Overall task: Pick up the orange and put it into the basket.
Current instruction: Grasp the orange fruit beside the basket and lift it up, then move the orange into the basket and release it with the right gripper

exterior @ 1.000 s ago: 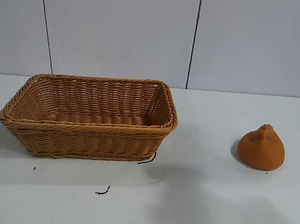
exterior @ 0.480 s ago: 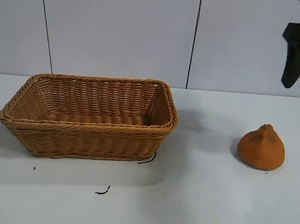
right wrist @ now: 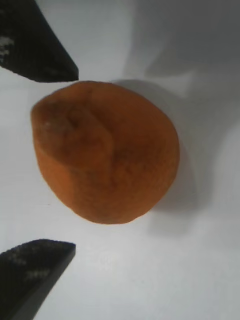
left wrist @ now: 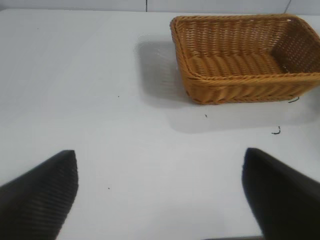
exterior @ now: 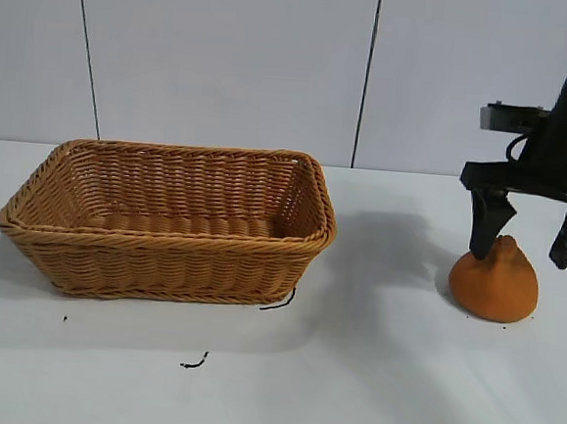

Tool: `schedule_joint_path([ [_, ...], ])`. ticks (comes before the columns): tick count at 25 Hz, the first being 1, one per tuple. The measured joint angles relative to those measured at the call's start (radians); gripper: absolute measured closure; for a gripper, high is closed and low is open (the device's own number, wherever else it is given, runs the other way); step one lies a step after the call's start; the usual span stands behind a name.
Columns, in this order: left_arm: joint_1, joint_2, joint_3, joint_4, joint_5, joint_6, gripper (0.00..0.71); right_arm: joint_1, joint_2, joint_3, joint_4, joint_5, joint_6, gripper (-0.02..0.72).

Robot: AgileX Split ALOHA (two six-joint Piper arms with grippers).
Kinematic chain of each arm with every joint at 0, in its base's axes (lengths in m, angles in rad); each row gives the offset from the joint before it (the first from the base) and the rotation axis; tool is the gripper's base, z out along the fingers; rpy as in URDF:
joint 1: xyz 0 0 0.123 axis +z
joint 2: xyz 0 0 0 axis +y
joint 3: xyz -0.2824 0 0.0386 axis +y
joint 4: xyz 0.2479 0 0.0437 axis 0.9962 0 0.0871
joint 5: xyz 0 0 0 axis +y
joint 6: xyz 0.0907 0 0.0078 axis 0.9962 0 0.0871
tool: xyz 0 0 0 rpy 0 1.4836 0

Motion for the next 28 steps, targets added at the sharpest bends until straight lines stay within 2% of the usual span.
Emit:
schedule_joint_path([
  [4, 0.0, 0.0, 0.0, 0.0, 0.0, 0.0, 0.071, 0.0, -0.006, -0.007, 0.001, 0.001, 0.0, 0.507],
  [6, 0.0, 0.0, 0.0, 0.0, 0.0, 0.0, 0.071, 0.0, -0.024, -0.011, 0.003, 0.005, 0.0, 0.614],
  [7, 0.0, 0.0, 0.0, 0.0, 0.0, 0.0, 0.071, 0.0, -0.037, -0.016, 0.003, 0.012, 0.0, 0.63],
  [13, 0.0, 0.0, 0.0, 0.0, 0.0, 0.0, 0.071, 0.0, -0.149, -0.129, -0.006, 0.066, -0.003, 0.63],
  [20, 0.0, 0.0, 0.0, 0.0, 0.0, 0.0, 0.071, 0.004, -0.206, -0.335, -0.001, 0.199, 0.006, 0.63],
  [25, 0.0, 0.0, 0.0, 0.0, 0.0, 0.0, 0.071, 0.073, -0.206, -0.413, -0.006, 0.218, 0.014, 0.63],
  [28, 0.0, 0.0, 0.0, 0.0, 0.0, 0.0, 0.071, 0.161, -0.206, -0.439, -0.006, 0.216, 0.023, 0.63],
])
